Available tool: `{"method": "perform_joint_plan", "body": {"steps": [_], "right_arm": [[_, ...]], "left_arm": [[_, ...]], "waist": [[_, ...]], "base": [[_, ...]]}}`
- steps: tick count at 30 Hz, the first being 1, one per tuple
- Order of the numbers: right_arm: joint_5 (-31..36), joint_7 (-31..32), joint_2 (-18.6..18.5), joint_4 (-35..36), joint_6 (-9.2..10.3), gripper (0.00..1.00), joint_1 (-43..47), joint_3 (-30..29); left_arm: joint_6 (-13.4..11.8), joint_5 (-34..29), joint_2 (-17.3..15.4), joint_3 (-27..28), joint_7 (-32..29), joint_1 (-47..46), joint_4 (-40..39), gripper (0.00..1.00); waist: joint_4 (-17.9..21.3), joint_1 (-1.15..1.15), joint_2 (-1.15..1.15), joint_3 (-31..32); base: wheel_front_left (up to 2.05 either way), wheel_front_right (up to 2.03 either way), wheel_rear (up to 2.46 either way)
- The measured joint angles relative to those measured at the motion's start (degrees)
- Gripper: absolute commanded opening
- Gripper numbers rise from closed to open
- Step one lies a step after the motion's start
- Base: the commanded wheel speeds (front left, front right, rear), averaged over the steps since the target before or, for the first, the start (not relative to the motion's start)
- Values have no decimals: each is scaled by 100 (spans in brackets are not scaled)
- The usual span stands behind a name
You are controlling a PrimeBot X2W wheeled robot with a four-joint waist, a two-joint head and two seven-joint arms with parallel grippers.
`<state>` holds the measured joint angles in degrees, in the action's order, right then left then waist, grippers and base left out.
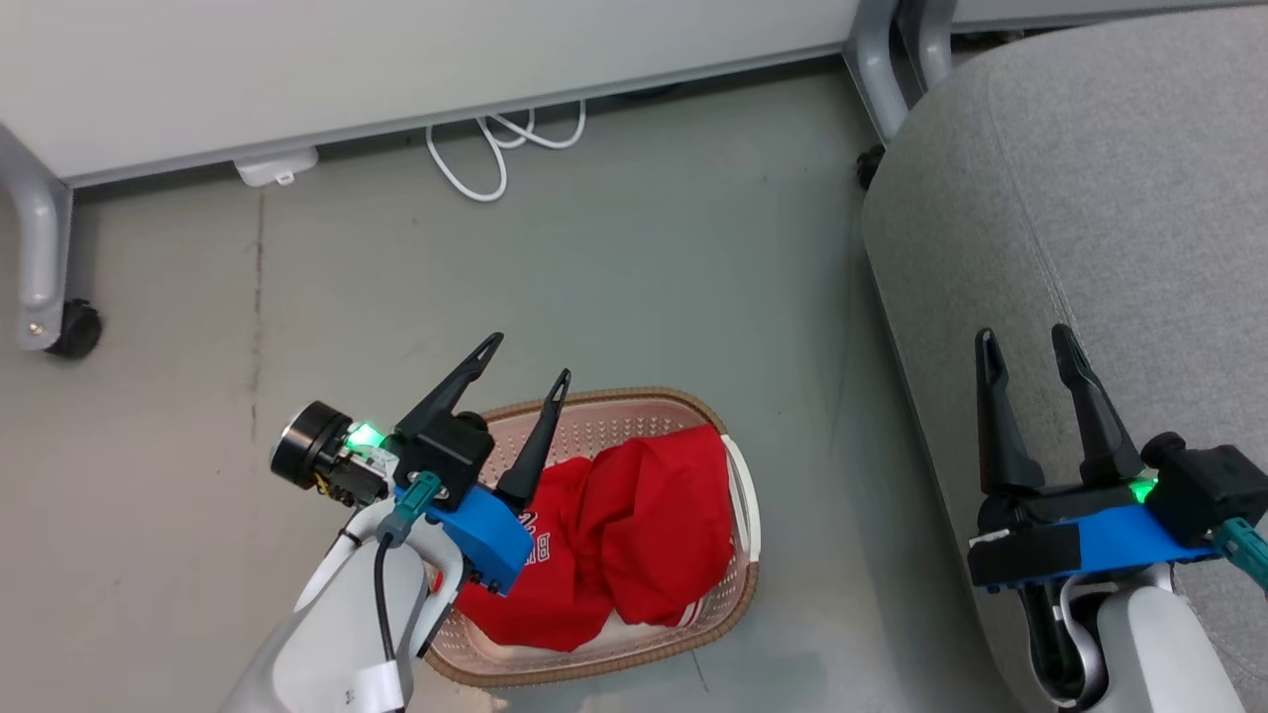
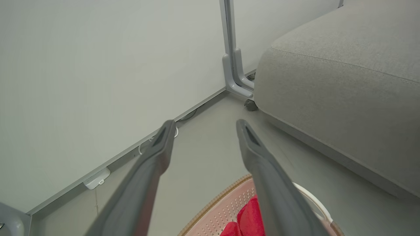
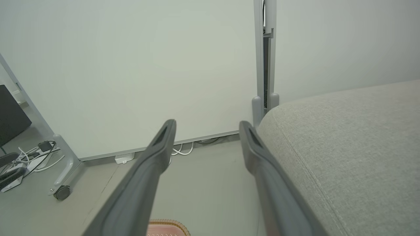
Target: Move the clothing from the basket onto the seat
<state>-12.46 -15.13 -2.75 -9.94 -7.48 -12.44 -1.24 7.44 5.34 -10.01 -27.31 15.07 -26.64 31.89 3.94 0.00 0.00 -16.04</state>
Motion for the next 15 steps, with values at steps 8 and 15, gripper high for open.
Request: {"method": "perform_joint_plan", "body": {"steps": [8,15], "right_arm": [[-110,-1,-1,111,0,100,-422,143],[-224,-1,-1,172,0,100,-753,265]], "left_arm": [[0,274,-301,-1329,0,-865,875,100],[0,516,-396,-2664,-1,-1546,1819,100]], "waist": [[246,1,0,-732],[462,1,0,-1355]], "base": [[0,0,0],[0,0,0]]}}
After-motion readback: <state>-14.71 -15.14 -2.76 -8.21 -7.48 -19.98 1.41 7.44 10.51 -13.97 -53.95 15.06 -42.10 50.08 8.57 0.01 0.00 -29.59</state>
